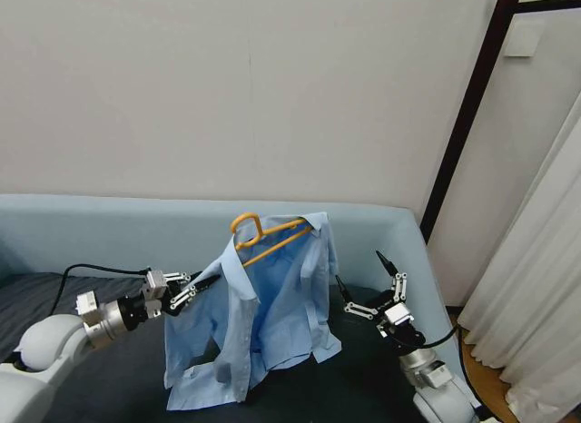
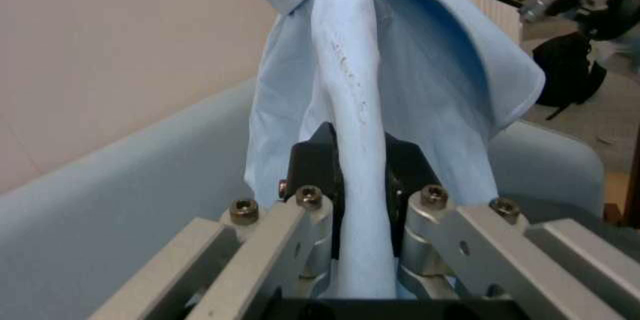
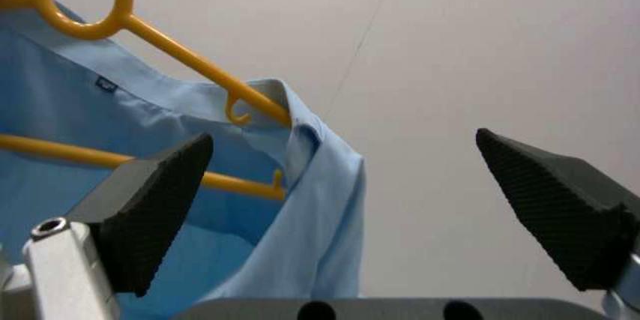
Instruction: Pick up the clothes from the sofa and hang them on the clothes hanger.
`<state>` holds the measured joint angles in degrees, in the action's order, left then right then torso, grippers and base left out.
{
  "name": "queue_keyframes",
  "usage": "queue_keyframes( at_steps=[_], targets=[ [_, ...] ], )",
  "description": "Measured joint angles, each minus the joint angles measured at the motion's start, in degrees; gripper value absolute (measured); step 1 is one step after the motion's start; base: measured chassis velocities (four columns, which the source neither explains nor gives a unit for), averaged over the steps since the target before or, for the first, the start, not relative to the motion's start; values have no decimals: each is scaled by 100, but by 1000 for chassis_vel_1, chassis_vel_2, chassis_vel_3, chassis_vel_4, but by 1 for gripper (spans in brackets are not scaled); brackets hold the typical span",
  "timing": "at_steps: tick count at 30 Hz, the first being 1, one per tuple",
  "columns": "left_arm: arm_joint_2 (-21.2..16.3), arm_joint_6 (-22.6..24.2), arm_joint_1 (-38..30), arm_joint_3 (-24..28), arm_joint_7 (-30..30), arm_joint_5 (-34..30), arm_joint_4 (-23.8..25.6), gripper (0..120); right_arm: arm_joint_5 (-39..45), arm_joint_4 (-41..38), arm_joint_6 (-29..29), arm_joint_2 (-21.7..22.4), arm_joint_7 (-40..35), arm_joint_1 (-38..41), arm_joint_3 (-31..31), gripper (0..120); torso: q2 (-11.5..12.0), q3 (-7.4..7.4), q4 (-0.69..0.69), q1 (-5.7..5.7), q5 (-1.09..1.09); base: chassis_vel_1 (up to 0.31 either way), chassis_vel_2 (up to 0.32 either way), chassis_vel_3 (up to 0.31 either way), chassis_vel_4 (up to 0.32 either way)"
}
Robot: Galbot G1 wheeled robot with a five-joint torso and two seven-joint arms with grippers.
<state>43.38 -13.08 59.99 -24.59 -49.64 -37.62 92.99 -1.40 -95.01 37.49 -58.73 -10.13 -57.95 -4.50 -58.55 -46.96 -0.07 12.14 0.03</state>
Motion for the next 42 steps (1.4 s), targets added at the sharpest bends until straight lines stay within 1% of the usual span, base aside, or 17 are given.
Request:
queue_keyframes(
  at_steps=[3,6,9,10,14,15,19,20,25,26,29,30,31,32,33,34,42],
  targets=[
    [223,-61,42,37,-126,211,-154,7,16,148,-169,-49,8,181,204,100,0,0,0,0,0,0,0,0,0],
    [314,-91,39,46,-188,292,-227,7,41,174,-278,-67,62,275,312,99,0,0,0,0,0,0,0,0,0],
    [415,-102,-6,48,-241,376,-286,7,44,171,-491,-78,76,360,454,88,0,0,0,0,0,0,0,0,0],
    [415,-102,-6,48,-241,376,-286,7,44,171,-491,-78,76,360,454,88,0,0,0,0,0,0,0,0,0],
    [477,-105,-13,49,-268,425,-293,7,-26,114,-711,-62,72,408,498,68,0,0,0,0,0,0,0,0,0],
    [477,-105,-13,49,-268,425,-293,7,-26,114,-711,-62,72,408,498,68,0,0,0,0,0,0,0,0,0],
    [480,-105,-23,49,-274,431,-291,7,-110,128,-977,-53,21,461,498,51,0,0,0,0,0,0,0,0,0],
    [480,-105,-23,49,-274,431,-291,7,-110,128,-977,-53,21,461,498,51,0,0,0,0,0,0,0,0,0],
    [450,-100,-9,34,-275,416,-232,7,-238,146,-1293,-65,-125,507,511,30,0,0,0,0,0,0,0,0,0],
    [450,-100,-9,34,-275,416,-232,7,-238,146,-1293,-65,-125,507,511,30,0,0,0,0,0,0,0,0,0],
    [418,-92,18,22,-273,401,-185,7,-274,147,-1327,-68,-144,544,498,16,0,0,0,0,0,0,0,0,0],
    [413,-91,26,16,-272,399,-176,7,-274,147,-1326,-68,-141,546,494,15,0,0,0,0,0,0,0,0,0],
    [407,-90,38,8,-271,398,-164,7,-267,147,-1311,-67,-125,546,488,10,0,0,0,0,0,0,0,0,0],
    [407,-90,38,8,-271,398,-164,7,-267,147,-1311,-67,-125,546,488,10,0,0,0,0,0,0,0,0,0],
    [407,-89,52,-3,-271,398,-154,7,-236,141,-1249,-68,-63,546,479,3,0,0,0,0,0,0,0,0,0],
    [408,-89,65,-15,-270,399,-144,7,-181,130,-1187,-73,7,546,471,0,0,0,0,0,0,0,0,0,0],
    [392,-87,96,-48,-270,429,-118,7,515,-44,-1034,4,503,534,474,0,0,0,0,0,0,0,0,0,0]
  ],
)
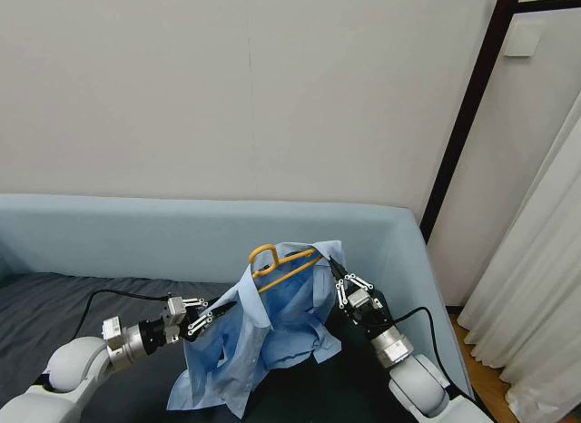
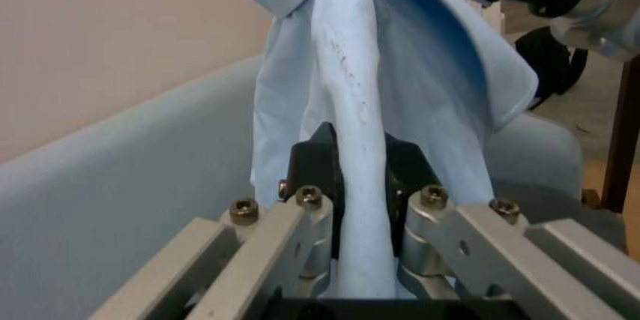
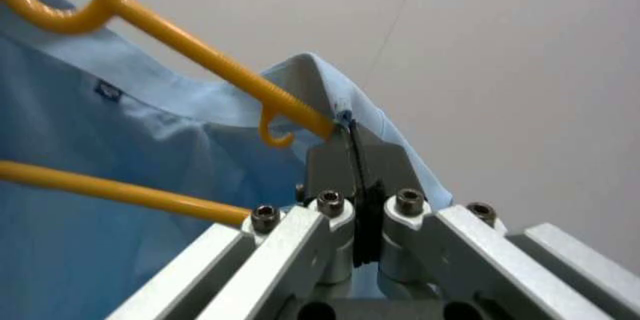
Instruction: Pick up the clothes from the sofa and hang them on the clothes hanger.
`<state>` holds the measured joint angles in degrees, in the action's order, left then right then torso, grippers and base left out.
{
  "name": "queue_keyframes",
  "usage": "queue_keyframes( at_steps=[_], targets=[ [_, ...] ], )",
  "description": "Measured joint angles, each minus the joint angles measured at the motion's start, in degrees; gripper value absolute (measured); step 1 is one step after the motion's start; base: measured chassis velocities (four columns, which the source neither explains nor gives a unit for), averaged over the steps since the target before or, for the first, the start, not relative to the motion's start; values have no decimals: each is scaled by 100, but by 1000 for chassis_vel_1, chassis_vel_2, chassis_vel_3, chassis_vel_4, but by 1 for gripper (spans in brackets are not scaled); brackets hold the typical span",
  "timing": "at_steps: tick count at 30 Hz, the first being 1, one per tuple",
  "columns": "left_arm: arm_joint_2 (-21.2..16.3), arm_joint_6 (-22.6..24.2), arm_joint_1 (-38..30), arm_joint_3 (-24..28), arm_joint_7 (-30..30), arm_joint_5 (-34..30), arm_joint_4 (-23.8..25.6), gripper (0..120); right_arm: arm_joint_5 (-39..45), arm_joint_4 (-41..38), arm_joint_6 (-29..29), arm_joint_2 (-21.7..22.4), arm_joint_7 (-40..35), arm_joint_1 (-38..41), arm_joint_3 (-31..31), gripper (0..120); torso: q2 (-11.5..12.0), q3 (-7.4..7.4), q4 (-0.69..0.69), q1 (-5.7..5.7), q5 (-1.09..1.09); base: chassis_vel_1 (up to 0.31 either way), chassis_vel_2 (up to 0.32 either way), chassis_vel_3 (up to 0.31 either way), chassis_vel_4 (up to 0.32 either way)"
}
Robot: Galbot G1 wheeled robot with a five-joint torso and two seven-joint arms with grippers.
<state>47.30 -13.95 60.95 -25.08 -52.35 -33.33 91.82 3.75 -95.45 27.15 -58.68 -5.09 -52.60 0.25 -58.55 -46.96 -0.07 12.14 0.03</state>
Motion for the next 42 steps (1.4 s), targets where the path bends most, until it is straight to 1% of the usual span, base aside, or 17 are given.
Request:
queue_keyframes(
  at_steps=[4,6,9,10,13,14,18,21,25,28,30,31,36,37,39,41,42],
  targets=[
    [-58,9,-46,-16,-1,35,-46,7,1672,-272,211,188,1009,-34,51,0,0,0,1,0,0,0,0,0,0],
    [-67,9,-62,-18,0,36,-61,7,1997,-323,259,237,1287,-60,60,0,0,0,1,0,0,0,0,0,0],
    [-111,9,-141,-20,0,39,-142,7,3010,-489,445,410,2571,-185,56,0,0,0,0,0,0,0,0,0,0],
    [-111,9,-141,-20,0,39,-142,7,3010,-489,445,410,2571,-185,56,0,0,0,0,0,0,0,0,0,0],
    [-172,9,-262,-3,5,9,-197,7,3278,-500,535,532,3570,-302,-22,0,0,0,0,0,0,0,0,0,0],
    [-172,9,-262,-3,5,9,-197,7,3278,-500,535,532,3570,-302,-22,0,0,0,0,0,0,0,0,0,0],
    [-322,23,-401,36,28,-132,-173,7,3187,-454,557,603,4463,-425,-255,0,0,0,-1,0,0,0,0,0,0],
    [-372,40,-407,39,39,-195,-106,7,2826,-379,640,574,4456,-428,-317,0,0,0,0,0,-1,0,0,0,0],
    [-381,60,-326,33,43,-249,25,7,2536,-363,732,537,4004,-422,-290,0,0,0,0,0,0,0,0,0,0],
    [-388,70,-293,25,42,-271,79,7,2476,-356,791,545,3876,-418,-218,10,0,0,1,0,0,0,0,0,0],
    [-421,73,-322,22,39,-305,78,7,2484,-351,834,610,4125,-443,-175,20,0,0,1,0,2,0,0,0,0],
    [-421,73,-322,22,39,-305,78,7,2484,-351,834,610,4125,-443,-175,20,0,0,1,0,2,0,0,0,0],
    [-662,101,-582,75,-105,-583,-20,7,2639,-294,629,813,6056,-582,-404,41,0,0,1,0,-1,0,0,0,0],
    [-662,101,-582,75,-105,-583,-20,7,2639,-294,629,813,6056,-582,-404,41,0,0,1,0,-1,0,0,0,0],
    [-776,121,-801,164,-249,-724,-81,7,2888,-326,598,937,6202,-578,-527,51,0,0,0,0,-1,0,0,0,0],
    [-907,132,-1023,257,-495,-797,-163,7,3280,-457,556,1106,5910,-526,-645,60,0,0,-2,0,-1,0,0,0,0],
    [-907,132,-1023,257,-495,-797,-163,7,3280,-457,556,1106,5910,-526,-645,60,0,0,-2,0,-1,0,0,0,0]
  ],
)
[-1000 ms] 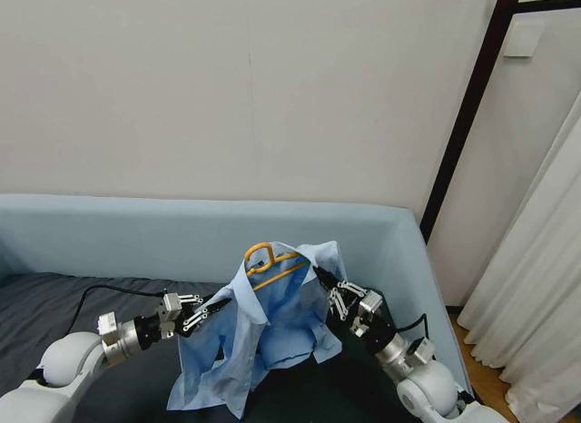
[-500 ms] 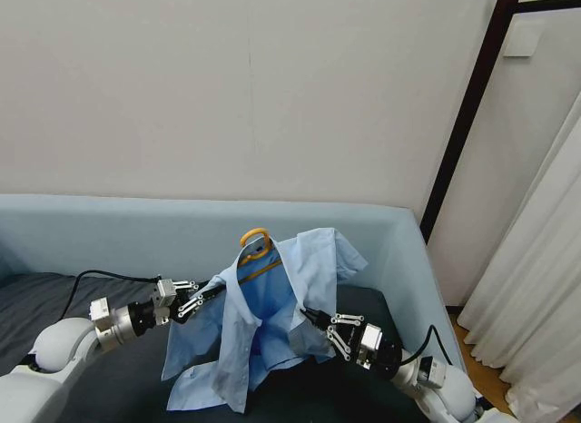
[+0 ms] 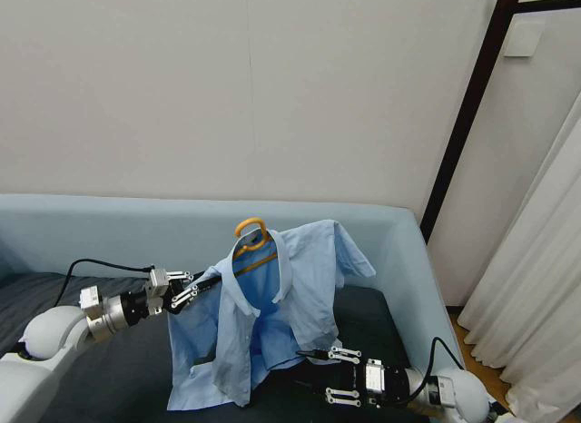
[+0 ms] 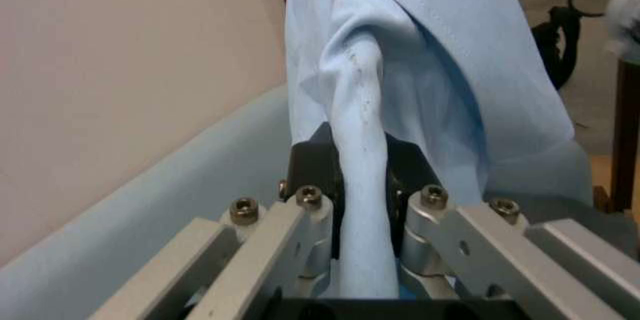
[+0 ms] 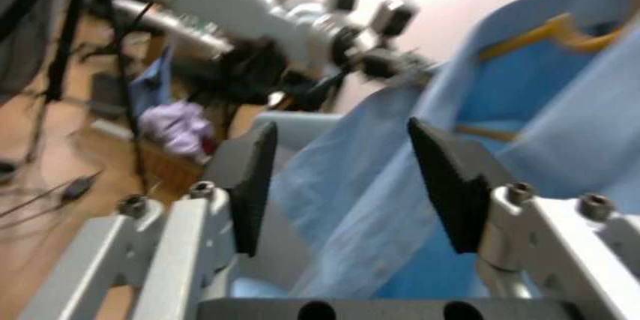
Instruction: Pick up the clothes from the sofa and hang them on the clothes hanger.
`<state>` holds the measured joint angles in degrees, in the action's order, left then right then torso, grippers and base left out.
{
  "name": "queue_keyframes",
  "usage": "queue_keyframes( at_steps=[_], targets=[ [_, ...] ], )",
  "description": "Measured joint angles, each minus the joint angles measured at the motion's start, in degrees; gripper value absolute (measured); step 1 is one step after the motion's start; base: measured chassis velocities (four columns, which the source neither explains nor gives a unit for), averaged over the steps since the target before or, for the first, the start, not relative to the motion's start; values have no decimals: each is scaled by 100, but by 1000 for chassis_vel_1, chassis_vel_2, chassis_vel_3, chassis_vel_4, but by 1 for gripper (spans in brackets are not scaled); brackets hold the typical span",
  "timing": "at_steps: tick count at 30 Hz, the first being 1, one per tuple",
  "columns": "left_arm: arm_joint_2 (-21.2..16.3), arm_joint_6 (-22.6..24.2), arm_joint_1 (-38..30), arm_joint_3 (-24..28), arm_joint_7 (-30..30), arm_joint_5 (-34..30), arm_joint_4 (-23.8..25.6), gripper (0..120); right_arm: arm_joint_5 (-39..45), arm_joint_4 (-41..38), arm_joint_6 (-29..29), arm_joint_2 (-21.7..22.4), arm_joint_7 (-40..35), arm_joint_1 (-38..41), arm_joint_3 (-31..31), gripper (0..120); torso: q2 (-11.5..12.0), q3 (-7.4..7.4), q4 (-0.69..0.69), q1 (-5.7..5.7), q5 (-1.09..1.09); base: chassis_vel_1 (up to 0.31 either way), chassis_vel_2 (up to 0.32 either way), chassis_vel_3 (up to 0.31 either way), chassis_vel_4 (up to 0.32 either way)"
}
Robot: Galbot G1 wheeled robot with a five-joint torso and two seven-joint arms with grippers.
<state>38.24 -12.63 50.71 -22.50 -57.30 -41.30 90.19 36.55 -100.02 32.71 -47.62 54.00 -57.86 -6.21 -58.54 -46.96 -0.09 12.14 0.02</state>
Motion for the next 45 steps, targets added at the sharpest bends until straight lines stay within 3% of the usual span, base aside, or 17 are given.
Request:
queue_keyframes(
  at_steps=[4,8,10,15,20,26,29,34,40,45],
  targets=[
    [-296,61,-486,223,-783,-39,-220,7,537,-386,-125,505,-1659,188,-178,78,0,0,3,0,0,0,0,0,0],
    [-282,92,-701,301,-1332,283,-347,7,802,-581,-408,867,-2496,293,-241,91,0,0,2,0,1,0,0,0,0],
    [-195,93,-725,326,-1572,533,-390,7,920,-598,-658,1078,-2335,296,-254,97,0,0,2,0,1,0,0,0,0],
    [31,46,-741,427,-1840,905,-471,7,924,-256,-1035,1325,-1652,369,-122,100,0,0,2,0,0,0,0,0,0],
    [246,-18,-803,484,-2023,1139,-536,7,1036,7,-1542,1449,-770,514,31,100,0,0,1,0,0,0,0,0,0],
    [344,-31,-1111,804,-2195,1246,-586,7,595,316,-1853,1451,-34,749,59,100,0,0,3,0,0,0,0,0,0],
    [387,-29,-1196,930,-2226,1273,-599,7,497,384,-1917,1425,101,766,65,100,0,0,-1,0,-1,0,0,0,0],
    [521,-37,-1239,1090,-2248,1337,-634,7,308,393,-1996,1313,118,771,138,100,0,0,4,0,0,0,0,0,0],
    [750,-75,-1398,1330,-2252,1454,-759,7,206,371,-2065,1182,67,771,197,100,0,0,1,0,0,0,0,0,0],
    [863,-105,-1551,1527,-2271,1469,-874,7,52,440,-2073,1136,98,731,168,87,0,0,1,0,1,0,0,0,0]
  ],
)
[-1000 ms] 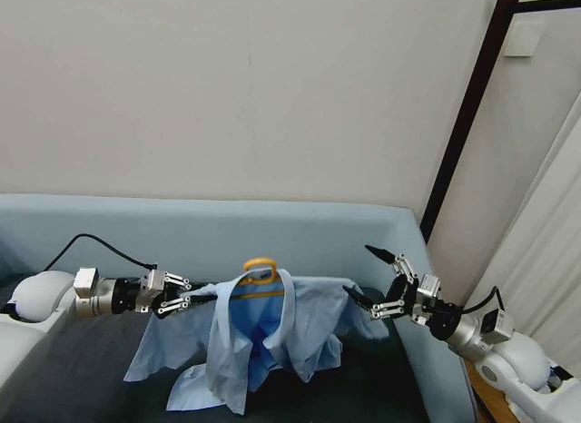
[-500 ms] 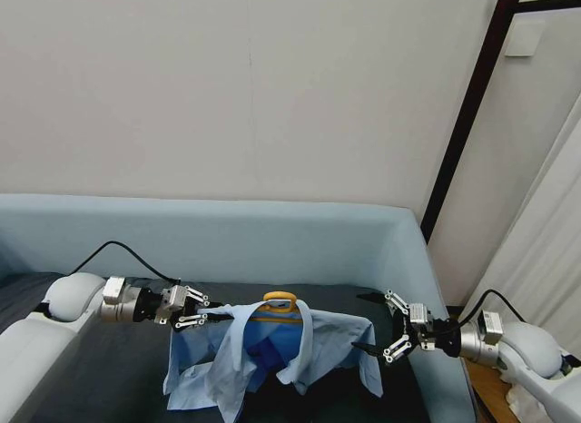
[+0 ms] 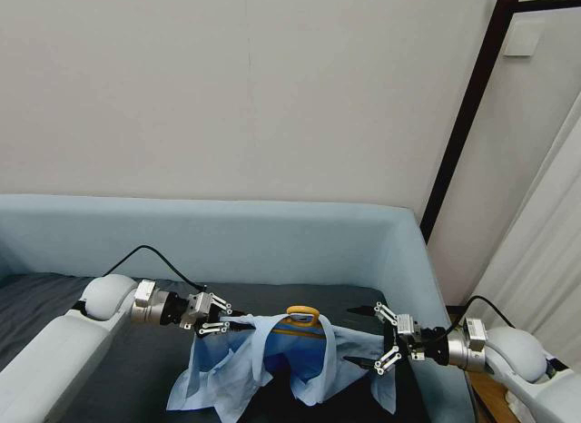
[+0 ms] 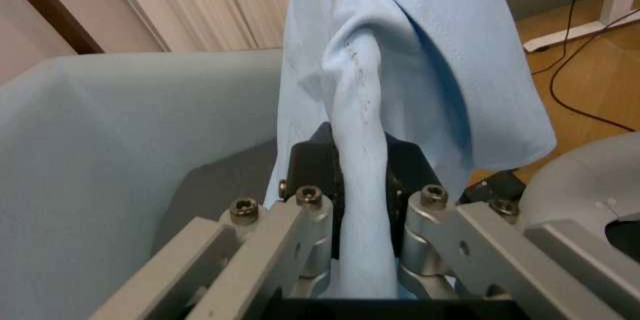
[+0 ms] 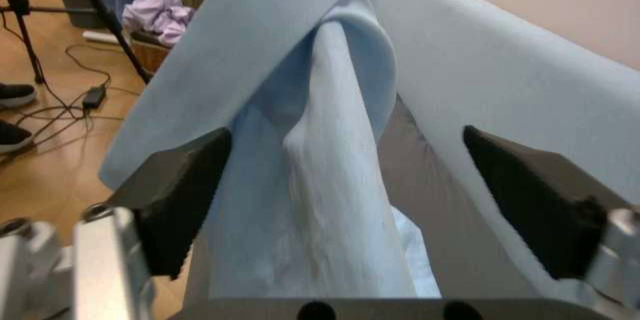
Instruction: Pick up the clothes from the sofa and hang them on the clothes hanger.
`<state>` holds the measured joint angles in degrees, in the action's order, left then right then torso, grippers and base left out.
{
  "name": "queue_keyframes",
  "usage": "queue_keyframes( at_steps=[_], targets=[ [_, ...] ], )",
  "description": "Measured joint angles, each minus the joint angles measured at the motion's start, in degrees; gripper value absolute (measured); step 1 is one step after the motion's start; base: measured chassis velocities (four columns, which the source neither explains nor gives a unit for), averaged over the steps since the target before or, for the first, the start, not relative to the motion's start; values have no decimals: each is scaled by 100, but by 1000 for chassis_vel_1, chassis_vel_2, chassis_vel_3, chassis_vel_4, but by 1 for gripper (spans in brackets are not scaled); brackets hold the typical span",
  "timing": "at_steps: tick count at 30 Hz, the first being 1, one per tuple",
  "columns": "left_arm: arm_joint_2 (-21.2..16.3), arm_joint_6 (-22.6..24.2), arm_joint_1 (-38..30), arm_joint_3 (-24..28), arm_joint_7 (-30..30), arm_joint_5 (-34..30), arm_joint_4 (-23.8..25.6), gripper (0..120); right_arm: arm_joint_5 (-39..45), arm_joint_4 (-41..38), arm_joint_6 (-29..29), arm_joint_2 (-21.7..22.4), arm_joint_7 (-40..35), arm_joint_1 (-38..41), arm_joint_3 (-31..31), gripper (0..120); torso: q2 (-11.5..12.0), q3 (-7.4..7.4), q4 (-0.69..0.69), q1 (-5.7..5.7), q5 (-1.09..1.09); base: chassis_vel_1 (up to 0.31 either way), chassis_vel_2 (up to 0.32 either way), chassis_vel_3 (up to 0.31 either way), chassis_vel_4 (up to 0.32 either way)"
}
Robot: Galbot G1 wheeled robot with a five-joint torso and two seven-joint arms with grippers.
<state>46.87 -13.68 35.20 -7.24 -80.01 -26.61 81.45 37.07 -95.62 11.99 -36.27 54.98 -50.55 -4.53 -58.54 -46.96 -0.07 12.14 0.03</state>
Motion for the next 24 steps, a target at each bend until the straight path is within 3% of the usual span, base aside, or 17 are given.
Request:
queue_keyframes(
  at_steps=[3,5,8,14,19,24],
  targets=[
    [4,-16,-122,110,-36,-2,-93,7,-96,124,-3,-5,199,5,-76,72,0,0,0,0,0,0,0,0,0],
    [4,-17,-161,139,-49,-5,-120,7,-116,161,-5,-5,265,10,-101,70,0,0,1,0,0,0,0,0,0],
    [13,-19,-269,226,-96,-21,-187,7,-190,301,-12,-2,467,25,-177,53,0,0,1,0,0,0,0,0,0],
    [44,-19,-395,300,-152,-30,-280,7,-254,424,-11,-8,631,30,-230,36,0,0,1,0,0,0,0,0,0],
    [57,-19,-488,350,-228,-48,-339,7,-322,596,26,-36,756,37,-278,13,0,0,1,0,0,0,0,0,0],
    [54,-20,-497,343,-243,-57,-347,7,-240,619,103,-74,742,41,-272,8,0,0,1,0,0,0,0,0,0]
  ],
)
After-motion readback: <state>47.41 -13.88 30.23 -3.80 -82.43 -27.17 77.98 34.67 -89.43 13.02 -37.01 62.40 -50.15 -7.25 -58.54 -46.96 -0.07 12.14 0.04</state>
